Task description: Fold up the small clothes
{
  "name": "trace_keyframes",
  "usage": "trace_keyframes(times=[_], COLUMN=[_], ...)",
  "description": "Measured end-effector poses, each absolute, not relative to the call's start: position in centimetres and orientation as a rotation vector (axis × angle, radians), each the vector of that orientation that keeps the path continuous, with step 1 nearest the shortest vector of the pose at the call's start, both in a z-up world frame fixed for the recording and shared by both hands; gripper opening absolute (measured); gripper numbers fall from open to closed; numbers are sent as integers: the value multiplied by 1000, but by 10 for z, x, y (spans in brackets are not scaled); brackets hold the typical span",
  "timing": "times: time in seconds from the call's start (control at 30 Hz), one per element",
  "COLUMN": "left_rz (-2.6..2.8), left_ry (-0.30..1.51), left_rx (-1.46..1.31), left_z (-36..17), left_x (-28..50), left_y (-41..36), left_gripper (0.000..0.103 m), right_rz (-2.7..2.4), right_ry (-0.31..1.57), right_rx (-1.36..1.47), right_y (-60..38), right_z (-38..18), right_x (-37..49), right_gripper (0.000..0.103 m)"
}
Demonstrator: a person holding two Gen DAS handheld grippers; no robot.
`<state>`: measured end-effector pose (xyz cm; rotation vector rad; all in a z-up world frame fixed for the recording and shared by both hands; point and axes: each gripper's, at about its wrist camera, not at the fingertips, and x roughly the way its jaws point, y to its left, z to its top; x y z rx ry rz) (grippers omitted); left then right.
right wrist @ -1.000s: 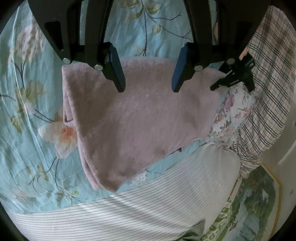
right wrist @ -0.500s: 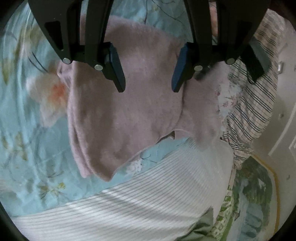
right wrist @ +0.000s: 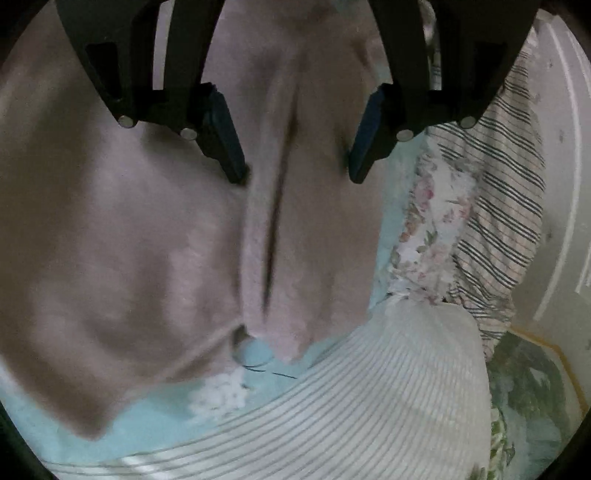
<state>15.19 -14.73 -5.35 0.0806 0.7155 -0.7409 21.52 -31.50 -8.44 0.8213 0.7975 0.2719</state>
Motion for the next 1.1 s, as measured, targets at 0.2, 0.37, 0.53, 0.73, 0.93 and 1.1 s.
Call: trace_keyframes(times=[0.2,0.37,0.53,0.73,0.93,1.1], left_rz=[-754,-847,-926,-926,-919,-920], left_ry=[708,699,738,824,818,869], left_rx=[74,7,34,92,102,101], left_z=[-39,-19,-34,-66,-68,-74], left_x=[151,135,120,113,108,108], left_y=[-156,-177,-223,-247,-249,-248], left_gripper=[5,6,6,6,7,14], right_rz=[284,269,131,24,43,0], right_ry=[759,606,589,714,681,721], right_rx=[858,711,643,646,625,625], right_y=[-317,-328,-372,-403,-399,-403], right_z=[-80,-27,-17,-70,-67,-79], right_x=[240,195,151,142,144,140], right_gripper=[18,17,17,17,17,22])
